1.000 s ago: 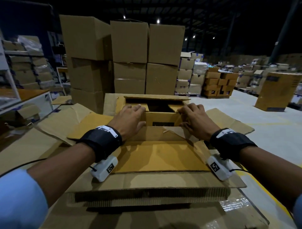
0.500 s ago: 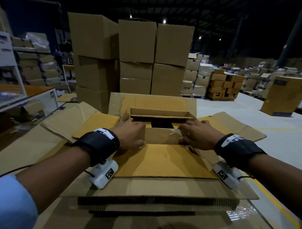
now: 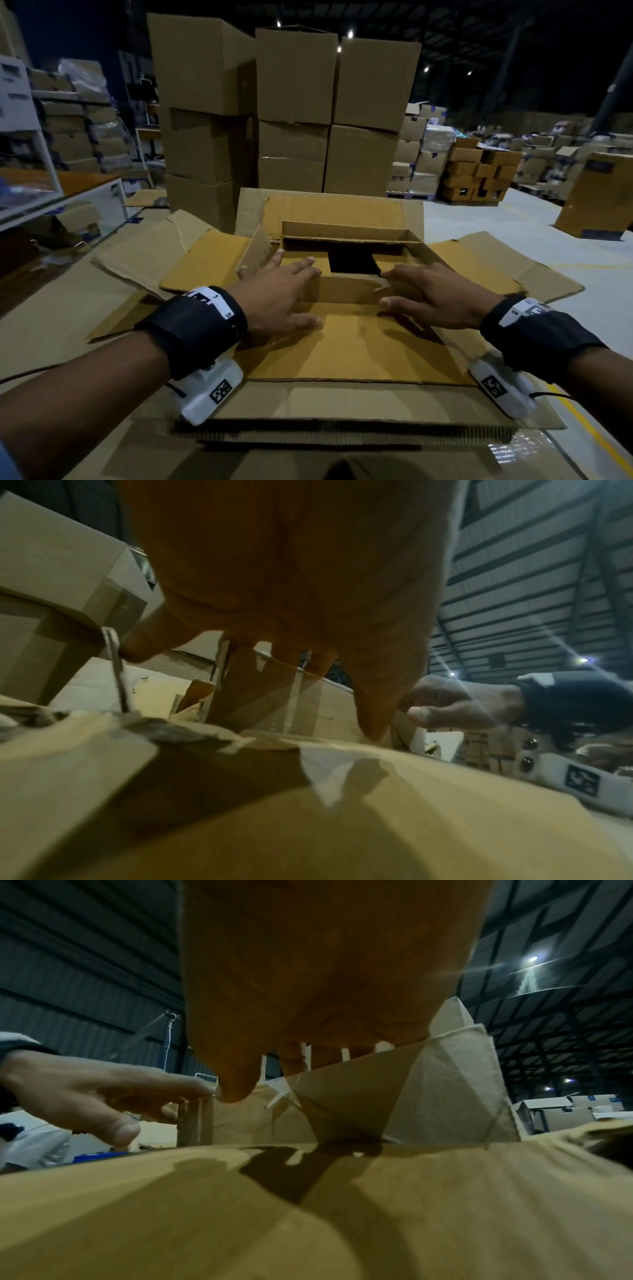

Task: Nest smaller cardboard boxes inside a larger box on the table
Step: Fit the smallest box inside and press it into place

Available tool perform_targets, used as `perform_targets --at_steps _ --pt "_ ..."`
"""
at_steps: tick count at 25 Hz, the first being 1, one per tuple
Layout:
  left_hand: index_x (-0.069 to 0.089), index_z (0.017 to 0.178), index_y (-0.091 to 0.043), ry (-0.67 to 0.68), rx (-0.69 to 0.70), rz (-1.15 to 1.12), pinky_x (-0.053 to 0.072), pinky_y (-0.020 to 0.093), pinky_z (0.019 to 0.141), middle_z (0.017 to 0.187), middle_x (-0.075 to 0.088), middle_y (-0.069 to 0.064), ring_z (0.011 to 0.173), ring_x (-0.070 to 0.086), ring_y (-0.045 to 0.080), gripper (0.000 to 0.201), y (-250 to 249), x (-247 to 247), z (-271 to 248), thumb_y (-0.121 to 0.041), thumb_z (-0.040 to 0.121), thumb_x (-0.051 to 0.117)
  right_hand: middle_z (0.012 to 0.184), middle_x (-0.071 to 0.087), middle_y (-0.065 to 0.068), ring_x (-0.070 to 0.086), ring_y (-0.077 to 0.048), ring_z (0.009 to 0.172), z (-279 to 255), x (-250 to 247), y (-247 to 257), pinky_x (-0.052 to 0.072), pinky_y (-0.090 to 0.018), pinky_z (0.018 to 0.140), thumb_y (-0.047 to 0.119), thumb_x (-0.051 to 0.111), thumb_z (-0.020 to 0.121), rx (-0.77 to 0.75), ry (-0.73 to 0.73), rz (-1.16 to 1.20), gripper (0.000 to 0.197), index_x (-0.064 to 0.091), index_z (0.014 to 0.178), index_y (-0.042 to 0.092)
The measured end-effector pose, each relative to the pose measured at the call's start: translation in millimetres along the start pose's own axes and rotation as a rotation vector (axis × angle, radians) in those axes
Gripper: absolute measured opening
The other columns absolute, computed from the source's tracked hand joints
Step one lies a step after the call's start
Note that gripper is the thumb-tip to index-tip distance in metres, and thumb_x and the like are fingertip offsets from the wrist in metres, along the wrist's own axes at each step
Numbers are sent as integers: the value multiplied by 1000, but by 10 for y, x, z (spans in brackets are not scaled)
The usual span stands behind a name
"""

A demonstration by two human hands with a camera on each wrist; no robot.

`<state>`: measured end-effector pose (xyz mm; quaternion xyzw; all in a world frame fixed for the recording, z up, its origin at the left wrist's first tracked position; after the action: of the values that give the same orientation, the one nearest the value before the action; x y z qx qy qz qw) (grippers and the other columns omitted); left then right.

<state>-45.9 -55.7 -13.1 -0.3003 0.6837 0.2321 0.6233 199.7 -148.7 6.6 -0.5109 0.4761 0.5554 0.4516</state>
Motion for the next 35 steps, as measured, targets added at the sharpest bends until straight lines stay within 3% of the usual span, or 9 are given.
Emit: perform_targets --at_steps 2,9,12,15,20,27,30,32,35 --pt "9 155 -38 -6 3 3 13 74 112 165 -5 -17 152 -8 31 86 -26 17 -52 -67 88 52 135 60 4 59 -10 107 -46 32 15 52 -34 92 73 37 86 -26 3 13 75 40 147 30" --pt "22 153 -33 -41 37 223 -3 78 109 166 4 -6 151 1 36 79 -239 -95 55 -76 88 37 139 56 5 59 -12 112 -152 94 55 52 -34 95 57 50 93 -55 -35 26 62 41 147 28" --pt "13 156 -32 -17 77 168 6 74 113 166 5 -5 152 0 32 84 -340 -31 115 -74 88 41 145 53 4 55 -15 123 -196 115 68 50 -38 100 61 46 92 -54 -41 35 65 42 147 28" --pt "3 153 -47 11 60 103 12 79 107 166 3 -11 152 -1 30 86 -269 35 103 -77 85 45 155 41 6 42 -16 139 -220 143 19 42 -42 109 70 33 88 -34 -15 27 72 38 149 33" --pt "7 150 -54 51 31 62 14 82 104 165 6 -12 152 2 30 86 -200 5 164 -80 80 49 162 26 3 15 -24 151 -233 120 -331 17 -47 119 75 23 88 191 61 64 75 28 153 38" --pt "13 151 -52 66 31 4 22 78 103 165 11 -12 151 9 30 83 -177 -36 196 -75 82 53 158 35 1 19 -30 150 -202 83 -350 20 -50 118 72 28 87 174 93 44 73 34 150 36" --pt "12 151 -52 50 29 20 21 79 103 164 12 -12 151 10 30 82 -187 -27 188 -74 83 54 153 43 1 36 -27 142 -194 100 -371 31 -47 114 75 26 87 150 84 50 73 38 147 36" --pt "11 151 -52 45 24 20 18 80 104 165 11 -12 151 10 30 83 -193 -17 187 -74 83 54 145 51 1 51 -19 125 -163 69 -347 42 -37 104 73 22 88 149 85 83 72 43 144 33" --pt "9 150 -53 40 9 27 17 81 104 165 8 -10 151 6 31 84 -198 -13 190 -74 82 54 121 61 6 56 -9 99 -52 -117 -256 43 -31 89 71 18 87 158 130 124 71 54 134 30"
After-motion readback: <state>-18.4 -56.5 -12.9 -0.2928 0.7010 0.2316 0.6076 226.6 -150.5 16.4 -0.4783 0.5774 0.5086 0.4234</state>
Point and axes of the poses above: each hand's wrist, its own z-axis towards the middle knuckle, its own x-axis out of the palm, y = z × x, the point moved 3 cm from there along z, towards the middle knuckle
